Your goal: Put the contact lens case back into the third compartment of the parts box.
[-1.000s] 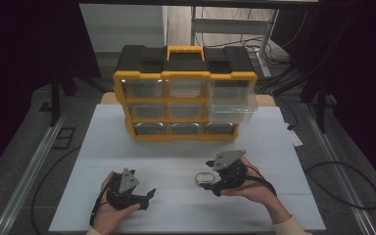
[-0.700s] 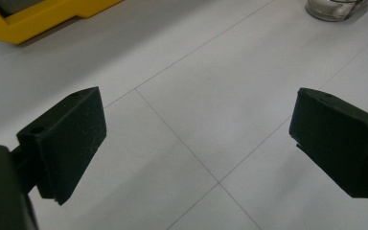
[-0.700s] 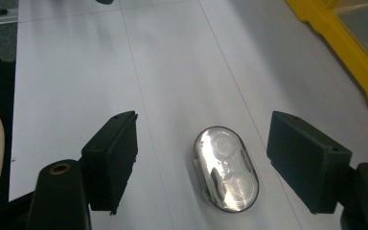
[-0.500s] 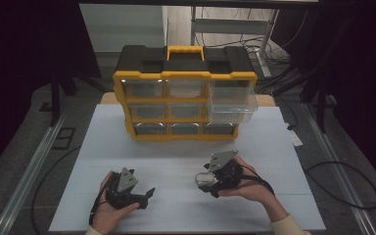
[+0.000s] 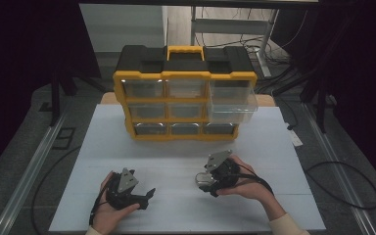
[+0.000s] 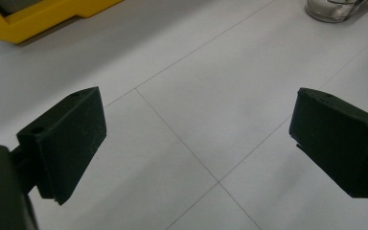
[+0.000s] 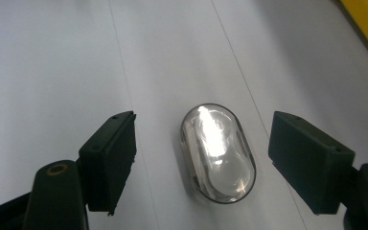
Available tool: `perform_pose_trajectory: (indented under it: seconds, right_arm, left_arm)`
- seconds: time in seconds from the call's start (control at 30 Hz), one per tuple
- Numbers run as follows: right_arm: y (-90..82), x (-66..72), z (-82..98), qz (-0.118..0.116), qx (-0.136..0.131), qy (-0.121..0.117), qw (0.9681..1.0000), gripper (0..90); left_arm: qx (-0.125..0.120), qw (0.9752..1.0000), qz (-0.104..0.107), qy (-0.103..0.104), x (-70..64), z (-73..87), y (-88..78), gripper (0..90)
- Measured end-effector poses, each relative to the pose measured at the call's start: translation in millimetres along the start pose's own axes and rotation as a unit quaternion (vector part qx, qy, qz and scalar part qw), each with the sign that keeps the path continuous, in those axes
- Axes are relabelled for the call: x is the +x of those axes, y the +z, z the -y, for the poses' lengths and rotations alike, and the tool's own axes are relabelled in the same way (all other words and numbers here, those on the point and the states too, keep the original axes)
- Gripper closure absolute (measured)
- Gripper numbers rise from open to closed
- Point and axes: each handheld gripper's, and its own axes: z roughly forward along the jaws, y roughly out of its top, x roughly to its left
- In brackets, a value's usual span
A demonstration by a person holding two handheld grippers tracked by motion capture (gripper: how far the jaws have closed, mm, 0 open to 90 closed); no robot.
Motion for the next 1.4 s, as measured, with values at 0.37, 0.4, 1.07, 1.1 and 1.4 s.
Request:
perform_pose_trajectory:
  seconds: [0.37,0.4,1.07,1.1,1.4]
  right_arm:
    - [15.0,-9.4,1.2,-0.006,0.024,0.001,0.9997,24.5]
    - [17.2,-9.8,1.1,-0.007,0.025,0.001,0.9997,24.5]
    - [39.1,-19.6,6.5,-0.025,0.059,0.018,0.9978,27.0]
    - [39.4,-20.7,7.1,-0.03,0.057,0.021,0.9977,27.4]
    - [33.8,-21.3,7.7,-0.037,0.052,-0.002,0.998,49.3]
  left_arm:
    - [0.0,1.0,-0.002,-0.004,2.1,0.4,-0.5,6.1]
    - [0.001,1.0,-0.002,-0.003,1.8,0.4,-0.3,6.1]
    - [0.003,1.0,-0.002,0.0,1.4,0.5,0.6,6.1]
    - [0.003,1.0,-0.002,0.001,1.6,0.4,0.3,6.1]
    - [0.004,1.0,-0.002,0.001,1.4,0.4,0.5,6.1]
